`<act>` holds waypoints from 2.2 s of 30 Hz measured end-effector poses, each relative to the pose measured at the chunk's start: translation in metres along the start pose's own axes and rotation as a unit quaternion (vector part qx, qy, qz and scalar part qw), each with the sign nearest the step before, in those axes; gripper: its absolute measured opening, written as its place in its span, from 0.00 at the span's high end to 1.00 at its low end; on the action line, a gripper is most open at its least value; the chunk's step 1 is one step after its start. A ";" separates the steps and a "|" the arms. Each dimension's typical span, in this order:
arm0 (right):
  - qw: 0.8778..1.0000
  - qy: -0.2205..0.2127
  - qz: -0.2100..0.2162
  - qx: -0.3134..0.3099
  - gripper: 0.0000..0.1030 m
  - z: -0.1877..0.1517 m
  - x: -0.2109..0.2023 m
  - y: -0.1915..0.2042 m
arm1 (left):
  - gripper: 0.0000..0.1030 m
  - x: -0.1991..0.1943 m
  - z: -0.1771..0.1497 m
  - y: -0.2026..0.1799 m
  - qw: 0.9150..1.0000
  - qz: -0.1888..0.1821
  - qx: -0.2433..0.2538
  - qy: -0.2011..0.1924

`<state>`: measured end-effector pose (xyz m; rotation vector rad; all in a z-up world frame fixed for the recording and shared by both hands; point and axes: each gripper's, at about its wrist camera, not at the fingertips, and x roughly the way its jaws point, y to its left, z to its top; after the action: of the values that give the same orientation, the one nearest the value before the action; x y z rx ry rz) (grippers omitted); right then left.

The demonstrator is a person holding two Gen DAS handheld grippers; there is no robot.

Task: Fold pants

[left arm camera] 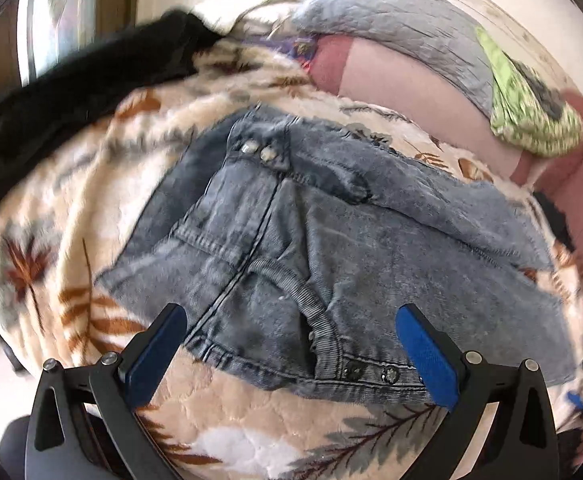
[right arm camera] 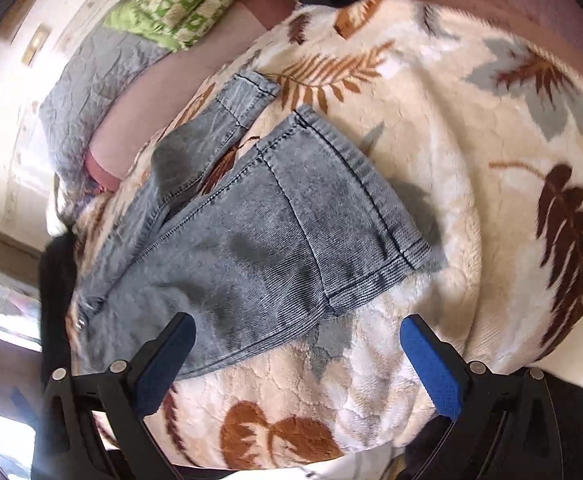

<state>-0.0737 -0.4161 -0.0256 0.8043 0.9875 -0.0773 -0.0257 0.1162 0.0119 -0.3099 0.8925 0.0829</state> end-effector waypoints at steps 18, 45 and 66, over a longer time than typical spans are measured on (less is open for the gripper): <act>0.989 -0.030 0.063 0.131 0.02 0.036 0.001 -0.040 | 0.00 0.040 0.015 0.085 0.972 -0.122 -0.181 0.082; 0.998 -0.056 -0.020 -0.035 0.80 0.047 -0.031 0.004 | 0.93 -0.016 0.039 0.070 0.995 -0.037 -0.082 0.031; 0.995 -0.020 -0.045 -0.085 0.33 0.112 -0.002 0.015 | 0.35 -0.039 0.044 0.017 0.997 -0.055 0.046 -0.006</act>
<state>0.0114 -0.4774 0.0179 0.6010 0.9786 -0.0852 -0.0204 0.1478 0.0645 -0.2724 0.8633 -0.0571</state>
